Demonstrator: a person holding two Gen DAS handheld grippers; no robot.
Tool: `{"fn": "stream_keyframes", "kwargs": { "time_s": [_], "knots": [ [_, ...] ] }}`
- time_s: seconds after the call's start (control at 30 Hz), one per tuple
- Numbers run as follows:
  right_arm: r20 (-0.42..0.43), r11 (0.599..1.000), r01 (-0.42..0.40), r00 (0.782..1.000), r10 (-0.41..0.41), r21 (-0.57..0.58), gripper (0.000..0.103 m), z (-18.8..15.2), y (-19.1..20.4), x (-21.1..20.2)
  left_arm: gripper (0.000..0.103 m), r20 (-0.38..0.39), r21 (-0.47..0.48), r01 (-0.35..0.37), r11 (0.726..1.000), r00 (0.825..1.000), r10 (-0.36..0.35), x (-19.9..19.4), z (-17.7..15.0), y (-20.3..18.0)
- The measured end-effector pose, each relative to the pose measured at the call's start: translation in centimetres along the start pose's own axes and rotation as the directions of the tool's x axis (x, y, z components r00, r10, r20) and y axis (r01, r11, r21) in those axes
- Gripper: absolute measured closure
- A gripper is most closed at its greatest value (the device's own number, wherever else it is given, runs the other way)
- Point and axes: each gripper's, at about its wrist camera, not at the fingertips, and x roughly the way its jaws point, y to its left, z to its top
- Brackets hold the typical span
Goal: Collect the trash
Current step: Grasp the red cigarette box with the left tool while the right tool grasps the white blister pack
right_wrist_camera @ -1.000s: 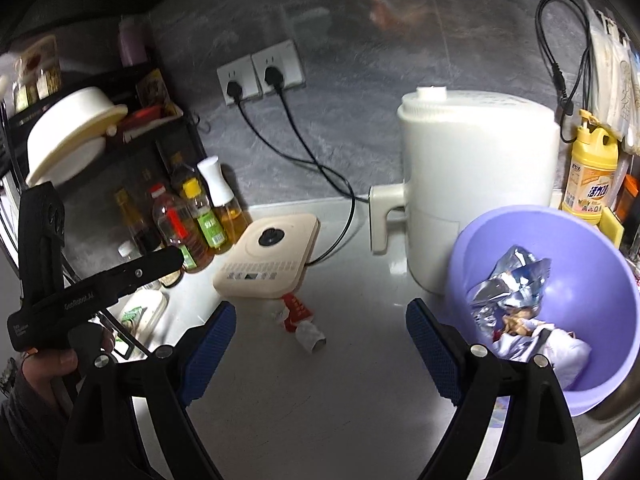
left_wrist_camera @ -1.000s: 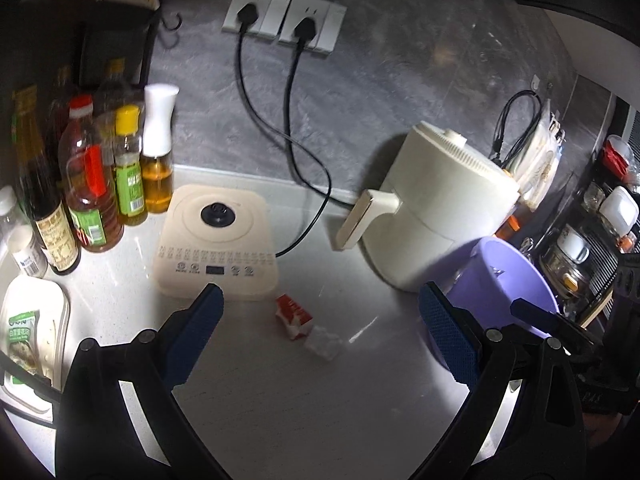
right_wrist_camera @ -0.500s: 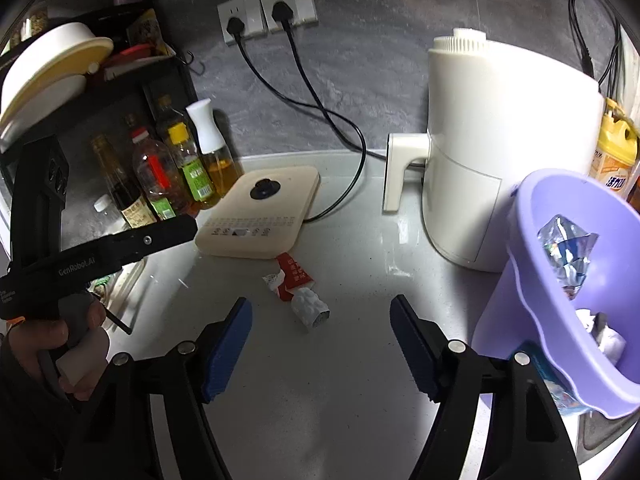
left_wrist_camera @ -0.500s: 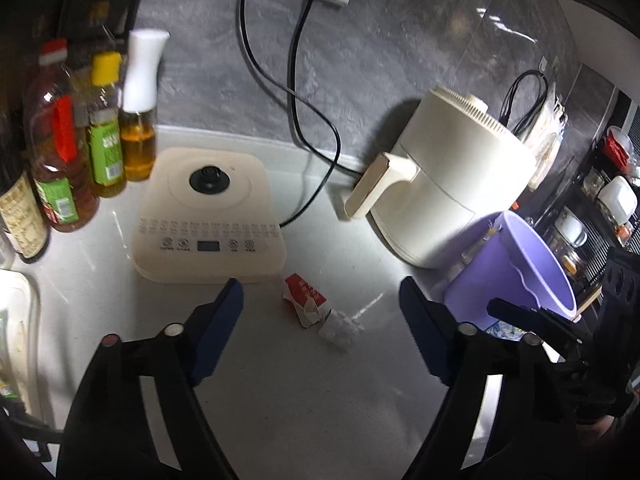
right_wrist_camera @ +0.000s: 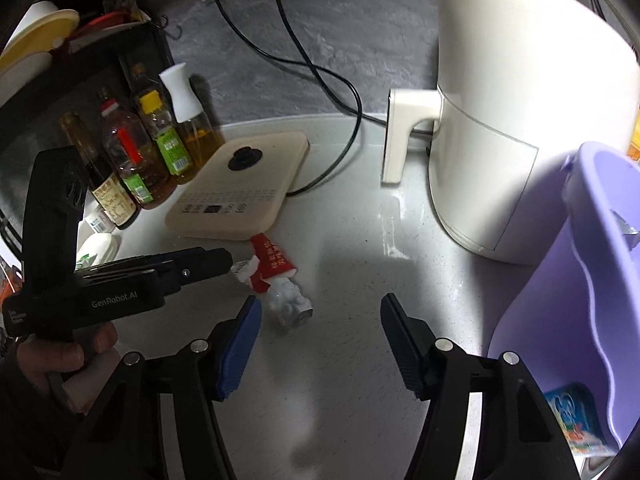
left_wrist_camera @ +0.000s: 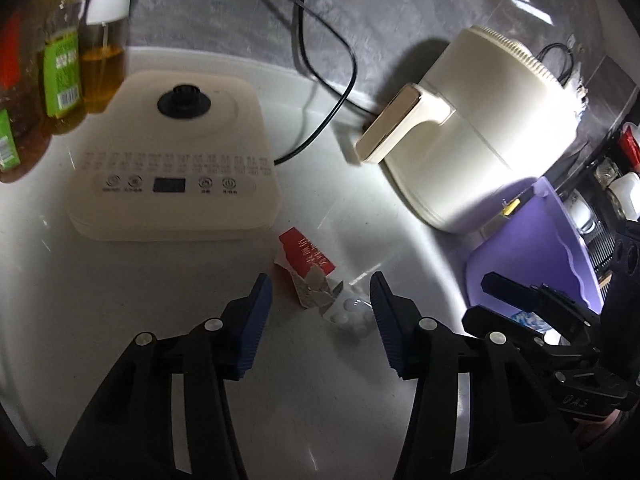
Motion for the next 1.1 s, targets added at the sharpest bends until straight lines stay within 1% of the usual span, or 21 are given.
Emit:
{"fn": "stream_keyframes", "kwargs": {
  "time_s": [0.03, 0.1, 0.13, 0.17, 0.2, 0.23, 0.37, 0.5, 0.8, 0.93, 1.0, 1.03, 1.07, 1.1],
  "knots": [
    [-0.008, 1.000, 0.000, 1.000, 0.000, -0.001, 0.043, 0.0, -0.1, 0.3, 0.052, -0.009, -0.008, -0.002, 1.000, 1.000, 0.002, 0.5, 0.0, 0.3],
    [-0.022, 1.000, -0.001, 1.000, 0.001, -0.005, 0.043, -0.1, -0.3, 0.8, 0.056, -0.024, -0.026, -0.010, 1.000, 1.000, 0.010, 1.4, 0.1, 0.7],
    [-0.028, 1.000, -0.002, 1.000, 0.001, -0.006, 0.043, -0.2, -0.3, 1.0, 0.062, -0.032, -0.036, -0.014, 0.999, 0.999, 0.012, 1.9, 0.0, 0.9],
    [-0.034, 1.000, -0.004, 0.999, 0.003, -0.006, 0.043, -0.2, -0.4, 1.3, 0.065, -0.040, -0.043, -0.017, 0.999, 0.999, 0.015, 2.2, 0.0, 1.1],
    [-0.039, 1.000, -0.006, 0.999, 0.006, -0.006, 0.043, -0.1, -0.5, 1.6, 0.075, -0.046, -0.049, -0.020, 0.999, 0.999, 0.018, 2.5, 0.1, 1.2],
    [-0.043, 1.000, -0.009, 0.999, 0.008, -0.006, 0.043, -0.1, -0.5, 1.9, 0.089, -0.050, -0.052, -0.028, 0.998, 0.998, 0.025, 2.6, 0.1, 1.3],
    [-0.058, 1.000, -0.024, 0.998, 0.023, -0.009, 0.043, 0.1, -0.3, 3.0, 0.091, -0.027, -0.042, -0.038, 0.998, 0.999, 0.037, 1.8, 0.5, 1.4],
    [-0.076, 0.998, -0.052, 0.996, 0.050, -0.020, 0.043, 0.3, 0.5, 4.4, 0.091, 0.009, -0.036, -0.062, 0.997, 0.998, 0.062, -0.2, 0.9, 1.7],
    [-0.117, 0.992, -0.098, 0.989, 0.089, -0.076, 0.043, 0.1, 2.7, 6.9, 0.091, 0.061, -0.083, -0.117, 0.990, 0.991, 0.122, -3.1, 0.6, 3.5],
    [-0.123, 0.988, -0.102, 0.988, 0.088, -0.114, 0.043, 0.4, 3.5, 7.8, 0.091, 0.071, -0.111, -0.132, 0.985, 0.988, 0.140, -3.9, 0.4, 4.2],
    [-0.140, 0.985, -0.101, 0.987, 0.081, -0.142, 0.043, 0.3, 3.8, 8.6, 0.091, 0.076, -0.119, -0.137, 0.983, 0.986, 0.147, -4.3, 0.3, 4.2],
    [-0.159, 0.983, -0.101, 0.984, 0.076, -0.156, 0.052, 0.2, 3.9, 9.1, 0.091, 0.081, -0.118, -0.138, 0.983, 0.986, 0.148, -4.5, 0.3, 4.1],
    [-0.172, 0.982, -0.111, 0.981, 0.084, -0.153, 0.066, 0.2, 4.0, 9.4, 0.091, 0.087, -0.116, -0.138, 0.984, 0.985, 0.148, -4.9, 0.3, 4.0],
    [-0.176, 0.982, -0.126, 0.979, 0.101, -0.140, 0.077, 0.3, 3.9, 9.3, 0.091, 0.091, -0.113, -0.138, 0.984, 0.985, 0.149, -5.0, 0.3, 3.8]
  ]
}}
